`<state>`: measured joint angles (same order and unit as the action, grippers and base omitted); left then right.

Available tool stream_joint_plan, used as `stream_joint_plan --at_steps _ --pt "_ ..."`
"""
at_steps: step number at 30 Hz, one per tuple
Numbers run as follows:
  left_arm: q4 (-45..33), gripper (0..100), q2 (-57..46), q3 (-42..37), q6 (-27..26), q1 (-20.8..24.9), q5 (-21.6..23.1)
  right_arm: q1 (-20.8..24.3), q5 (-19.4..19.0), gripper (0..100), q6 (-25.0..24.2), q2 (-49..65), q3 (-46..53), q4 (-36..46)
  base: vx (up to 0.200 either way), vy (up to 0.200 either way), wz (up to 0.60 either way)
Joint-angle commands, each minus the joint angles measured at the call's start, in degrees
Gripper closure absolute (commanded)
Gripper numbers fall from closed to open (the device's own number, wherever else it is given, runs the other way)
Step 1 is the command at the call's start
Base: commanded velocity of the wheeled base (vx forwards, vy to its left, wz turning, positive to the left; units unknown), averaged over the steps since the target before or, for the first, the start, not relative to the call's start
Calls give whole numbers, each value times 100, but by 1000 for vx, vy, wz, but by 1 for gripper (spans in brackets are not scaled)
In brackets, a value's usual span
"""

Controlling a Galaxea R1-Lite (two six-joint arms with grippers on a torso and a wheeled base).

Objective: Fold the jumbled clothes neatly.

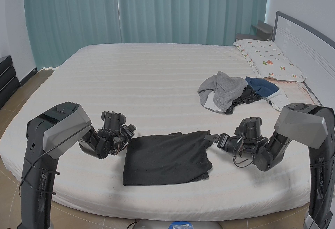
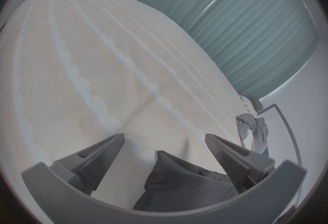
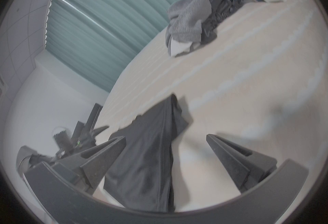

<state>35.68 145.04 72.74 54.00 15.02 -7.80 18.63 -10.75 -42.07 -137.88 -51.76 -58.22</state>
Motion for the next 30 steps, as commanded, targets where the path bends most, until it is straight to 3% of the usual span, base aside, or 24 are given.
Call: stream_joint_plan --at_steps 1,7,16,17,27,30 --pt "0 0 -152 -76 189 -60 191 185 -735 0 67 841 1379 -480 0 0 0" --pt "0 0 -161 -102 189 -60 200 484 -744 0 234 815 1634 -436 0 0 0" --pt "0 0 -152 -102 181 -60 200 581 -727 0 269 551 1564 -444 0 0 0" --pt "0 0 -152 -102 181 -60 200 616 -727 100 278 525 1590 -427 0 0 0" --pt "0 0 -152 -102 172 -60 200 625 -630 100 419 868 1827 -286 0 0 0" --pt "0 0 -152 -102 172 -60 200 625 -639 100 428 1281 1880 197 0 0 0"
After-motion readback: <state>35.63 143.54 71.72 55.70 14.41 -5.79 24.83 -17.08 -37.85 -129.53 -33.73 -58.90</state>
